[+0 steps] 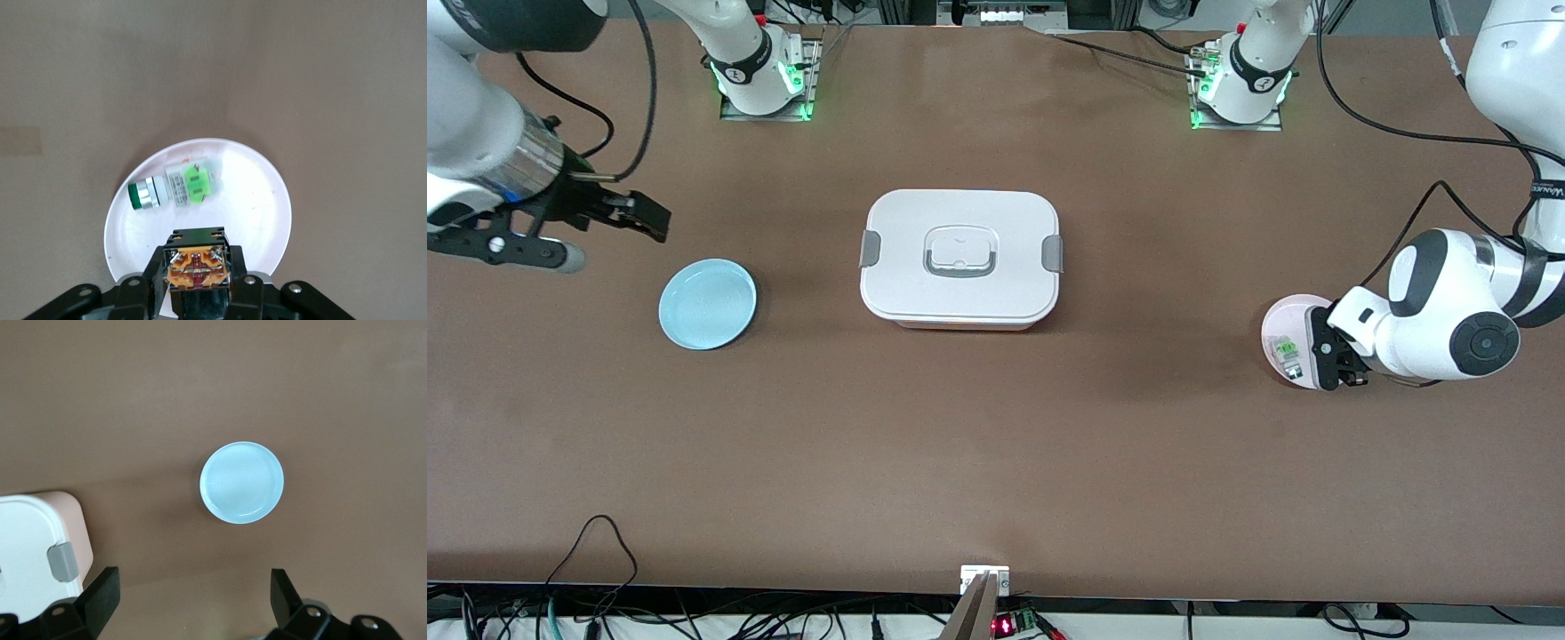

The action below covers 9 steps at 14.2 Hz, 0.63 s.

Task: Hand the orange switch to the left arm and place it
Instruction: 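Lower the switch into the pink dish with the left gripper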

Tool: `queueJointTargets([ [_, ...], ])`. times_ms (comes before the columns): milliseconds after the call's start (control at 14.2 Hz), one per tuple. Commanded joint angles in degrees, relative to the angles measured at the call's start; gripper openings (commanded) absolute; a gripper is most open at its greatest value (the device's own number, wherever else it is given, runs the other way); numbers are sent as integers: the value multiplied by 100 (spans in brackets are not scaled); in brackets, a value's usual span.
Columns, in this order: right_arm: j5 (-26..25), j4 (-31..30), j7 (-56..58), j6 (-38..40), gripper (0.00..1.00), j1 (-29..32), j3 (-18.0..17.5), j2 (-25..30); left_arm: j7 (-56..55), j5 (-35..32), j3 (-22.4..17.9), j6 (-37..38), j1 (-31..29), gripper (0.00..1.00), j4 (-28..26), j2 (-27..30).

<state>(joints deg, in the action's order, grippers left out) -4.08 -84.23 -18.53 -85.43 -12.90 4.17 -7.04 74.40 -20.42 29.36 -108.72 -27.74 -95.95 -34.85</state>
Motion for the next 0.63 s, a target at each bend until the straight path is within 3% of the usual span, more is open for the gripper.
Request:
queueJointTargets([
  [0, -32, -58, -80, 8, 100, 690, -39, -69, 277, -348, 70, -333, -135, 0, -125, -110],
  [282, -180, -40, 656, 61, 100, 992, -4, -78, 285, -586, 61, -913, -363, 0, -363, -365],
  [423, -6, -93, 842, 44, 100, 1000, 232, -61, 285, -700, 61, -1011, -381, 0, -425, -418],
  [564, 135, -163, 948, -350, 100, 992, 251, -61, 285, -709, 61, -1072, -381, 0, -434, -470],
])
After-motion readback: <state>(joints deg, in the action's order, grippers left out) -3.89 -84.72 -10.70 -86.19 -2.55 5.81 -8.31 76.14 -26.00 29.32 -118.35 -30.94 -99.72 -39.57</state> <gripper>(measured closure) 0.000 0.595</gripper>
